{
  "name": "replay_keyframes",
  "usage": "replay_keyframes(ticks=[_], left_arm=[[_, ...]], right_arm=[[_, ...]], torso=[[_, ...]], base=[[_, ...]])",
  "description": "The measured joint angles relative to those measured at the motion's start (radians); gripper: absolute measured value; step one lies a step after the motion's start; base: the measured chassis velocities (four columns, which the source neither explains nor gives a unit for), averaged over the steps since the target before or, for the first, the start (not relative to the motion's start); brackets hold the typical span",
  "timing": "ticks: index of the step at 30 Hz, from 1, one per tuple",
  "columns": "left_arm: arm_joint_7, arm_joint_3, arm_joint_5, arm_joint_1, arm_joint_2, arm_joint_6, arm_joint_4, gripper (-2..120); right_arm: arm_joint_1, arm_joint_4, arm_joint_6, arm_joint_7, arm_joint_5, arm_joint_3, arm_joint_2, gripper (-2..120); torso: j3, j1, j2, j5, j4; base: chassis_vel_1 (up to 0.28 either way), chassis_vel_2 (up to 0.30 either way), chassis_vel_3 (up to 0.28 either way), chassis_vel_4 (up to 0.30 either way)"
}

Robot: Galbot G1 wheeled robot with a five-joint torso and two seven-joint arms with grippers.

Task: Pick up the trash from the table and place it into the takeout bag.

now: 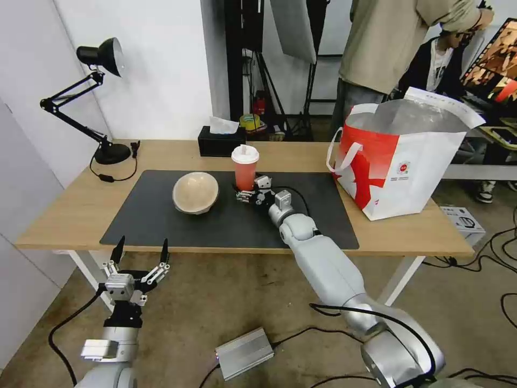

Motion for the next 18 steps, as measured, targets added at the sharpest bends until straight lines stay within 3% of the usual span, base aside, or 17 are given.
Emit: replay_keyframes(ticks=[4, 7, 9, 11, 14, 16, 18], left_arm=[[0.0, -0.004, -0.002, 0.0, 0.0, -0.001, 0.001, 100], [0.0, -0.004, -0.002, 0.0, 0.0, -0.001, 0.002, 100], [0.0, -0.003, -0.003, -0.001, 0.0, -0.002, 0.004, 100], [0.0, -0.003, -0.003, -0.002, 0.0, -0.002, 0.005, 100], [0.0, -0.002, -0.003, -0.002, -0.001, -0.002, 0.005, 100], [0.0, -0.002, -0.003, -0.002, -0.001, -0.002, 0.005, 100], [0.0, -0.001, -0.003, -0.003, -0.002, -0.002, 0.006, 100]], right_arm=[[-0.002, -0.001, 0.003, -0.007, -0.001, 0.001, 0.002, 72], [-0.002, -0.001, 0.003, -0.008, -0.002, 0.002, 0.002, 67], [-0.003, -0.001, 0.003, -0.008, -0.002, 0.002, 0.002, 54], [-0.003, -0.001, 0.003, -0.008, -0.002, 0.002, 0.002, 53], [-0.004, -0.001, 0.003, -0.008, -0.001, 0.002, 0.001, 37], [-0.004, -0.001, 0.003, -0.008, -0.001, 0.002, 0.0, 37], [-0.005, -0.001, 0.003, -0.008, 0.0, 0.002, -0.001, 25]], torso=[[0.0, 0.0, 0.0, 0.0001, 0.0001], [0.0, 0.0, 0.0, 0.0001, 0.0001], [0.0, 0.0, 0.0, 0.0001, 0.0003], [0.0, 0.0, 0.0, 0.0002, 0.0004], [0.0, 0.0, 0.0, 0.0003, 0.0006], [0.0, 0.0, 0.0, 0.0003, 0.0007], [0.0, 0.0, 0.0, 0.0003, 0.0007]], base=[[0.0, 0.0, 0.0, 0.0], [0.0, 0.0, 0.0, 0.0], [0.0, 0.0, 0.0, 0.0], [0.0, 0.0, 0.0, 0.0], [0.0, 0.0, 0.0, 0.0], [0.0, 0.0, 0.0, 0.0], [0.0, 0.0, 0.0, 0.0]])
